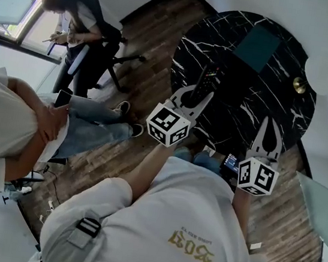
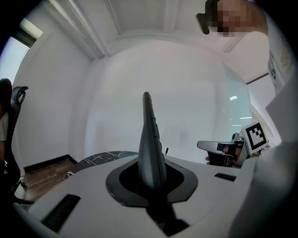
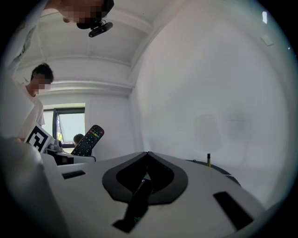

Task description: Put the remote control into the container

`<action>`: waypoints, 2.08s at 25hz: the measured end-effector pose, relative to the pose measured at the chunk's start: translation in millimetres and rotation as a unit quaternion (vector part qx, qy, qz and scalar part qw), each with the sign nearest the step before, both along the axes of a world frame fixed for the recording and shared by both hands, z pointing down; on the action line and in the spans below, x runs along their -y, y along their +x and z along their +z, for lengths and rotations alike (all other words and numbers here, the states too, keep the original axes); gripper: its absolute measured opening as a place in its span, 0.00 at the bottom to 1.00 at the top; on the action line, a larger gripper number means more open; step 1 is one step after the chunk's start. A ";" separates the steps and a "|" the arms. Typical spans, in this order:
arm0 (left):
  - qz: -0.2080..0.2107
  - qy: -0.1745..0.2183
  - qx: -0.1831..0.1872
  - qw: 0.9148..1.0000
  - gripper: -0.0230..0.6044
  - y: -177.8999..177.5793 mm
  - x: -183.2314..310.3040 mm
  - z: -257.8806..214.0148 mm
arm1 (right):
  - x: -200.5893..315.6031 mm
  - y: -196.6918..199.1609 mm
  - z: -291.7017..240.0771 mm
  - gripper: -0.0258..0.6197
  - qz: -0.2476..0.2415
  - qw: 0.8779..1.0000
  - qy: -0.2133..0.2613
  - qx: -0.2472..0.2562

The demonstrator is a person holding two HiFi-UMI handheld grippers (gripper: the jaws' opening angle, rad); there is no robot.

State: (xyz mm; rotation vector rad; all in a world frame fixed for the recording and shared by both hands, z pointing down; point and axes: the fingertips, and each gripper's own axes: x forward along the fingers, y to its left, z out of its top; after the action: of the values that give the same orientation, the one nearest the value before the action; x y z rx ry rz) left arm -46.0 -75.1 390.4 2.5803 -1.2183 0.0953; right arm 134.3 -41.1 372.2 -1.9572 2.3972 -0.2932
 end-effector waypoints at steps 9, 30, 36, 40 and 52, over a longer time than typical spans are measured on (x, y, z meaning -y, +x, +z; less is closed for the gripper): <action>0.000 -0.014 0.008 1.000 0.12 11.3 29.5 6.7 | 27.0 14.1 5.3 0.05 0.005 1.000 -0.006 0.005; 0.060 -0.105 0.010 0.993 0.12 29.3 87.9 71.2 | 74.4 12.0 25.4 0.05 0.039 0.999 -0.034 0.001; 0.067 -0.125 0.014 0.990 0.12 35.1 92.9 88.5 | 82.7 12.6 42.3 0.05 0.040 0.998 -0.049 -0.003; 0.077 -0.151 0.022 0.985 0.12 39.9 91.9 107.3 | 88.3 14.2 60.0 0.05 0.040 0.997 -0.069 -0.006; 0.094 -0.244 0.029 0.965 0.12 51.3 95.0 169.4 | 103.0 3.3 102.0 0.05 0.019 0.993 -0.114 -0.016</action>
State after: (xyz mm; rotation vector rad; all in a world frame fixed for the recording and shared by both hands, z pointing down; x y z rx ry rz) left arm 5.3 -170.1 559.9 2.2551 -0.8317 0.4545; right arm 137.6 -144.1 474.2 -2.1108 2.4382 -0.5606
